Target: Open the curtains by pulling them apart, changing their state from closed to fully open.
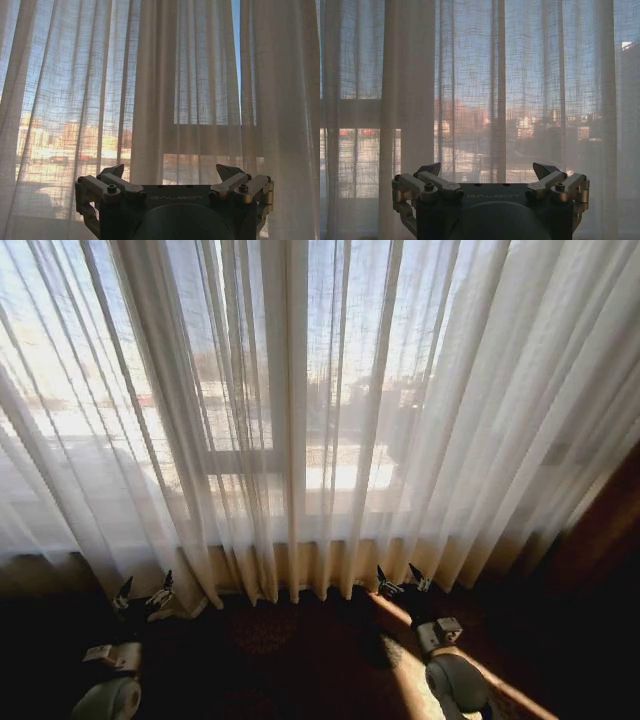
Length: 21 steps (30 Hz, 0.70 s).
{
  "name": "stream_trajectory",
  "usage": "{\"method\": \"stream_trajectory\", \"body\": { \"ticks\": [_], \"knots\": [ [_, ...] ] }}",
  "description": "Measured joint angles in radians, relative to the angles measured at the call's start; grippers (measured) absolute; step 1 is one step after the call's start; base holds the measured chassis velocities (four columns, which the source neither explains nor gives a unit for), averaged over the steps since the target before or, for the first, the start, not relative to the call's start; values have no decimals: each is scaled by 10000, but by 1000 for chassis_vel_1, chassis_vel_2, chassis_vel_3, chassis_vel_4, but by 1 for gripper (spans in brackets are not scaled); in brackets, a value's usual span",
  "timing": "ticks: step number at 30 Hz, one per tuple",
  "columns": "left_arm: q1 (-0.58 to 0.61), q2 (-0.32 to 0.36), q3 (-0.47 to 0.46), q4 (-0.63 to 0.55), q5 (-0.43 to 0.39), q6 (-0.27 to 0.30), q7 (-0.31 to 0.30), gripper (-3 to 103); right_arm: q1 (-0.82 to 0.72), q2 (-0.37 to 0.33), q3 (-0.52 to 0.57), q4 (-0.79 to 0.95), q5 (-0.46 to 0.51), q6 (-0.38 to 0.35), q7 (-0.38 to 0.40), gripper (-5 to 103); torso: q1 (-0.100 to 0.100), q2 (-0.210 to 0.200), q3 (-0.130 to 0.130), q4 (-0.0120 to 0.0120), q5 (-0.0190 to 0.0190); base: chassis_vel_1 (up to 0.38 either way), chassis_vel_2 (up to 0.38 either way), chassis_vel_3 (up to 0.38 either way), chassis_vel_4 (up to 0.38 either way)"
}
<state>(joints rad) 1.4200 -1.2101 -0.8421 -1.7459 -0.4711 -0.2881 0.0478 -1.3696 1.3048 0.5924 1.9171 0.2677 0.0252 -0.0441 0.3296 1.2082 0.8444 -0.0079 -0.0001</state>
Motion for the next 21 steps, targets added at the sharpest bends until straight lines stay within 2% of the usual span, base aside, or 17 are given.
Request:
{"method": "stream_trajectory", "body": {
  "ticks": [11,16,21],
  "knots": [
    [-1,0,1,0,0,0,3,100,-103,65,-73,-48,-64,238,-93,100,2,-1,0,0,3,-344,344,381,-359],
    [-2,0,2,0,0,0,3,100,45,47,-97,-205,-169,381,-121,100,10,-4,3,-1,-2,-172,201,178,-188],
    [0,0,1,0,0,0,3,100,121,-19,-95,-316,-177,395,-303,100,4,-3,1,-2,0,-41,32,30,-40]
  ]
}}
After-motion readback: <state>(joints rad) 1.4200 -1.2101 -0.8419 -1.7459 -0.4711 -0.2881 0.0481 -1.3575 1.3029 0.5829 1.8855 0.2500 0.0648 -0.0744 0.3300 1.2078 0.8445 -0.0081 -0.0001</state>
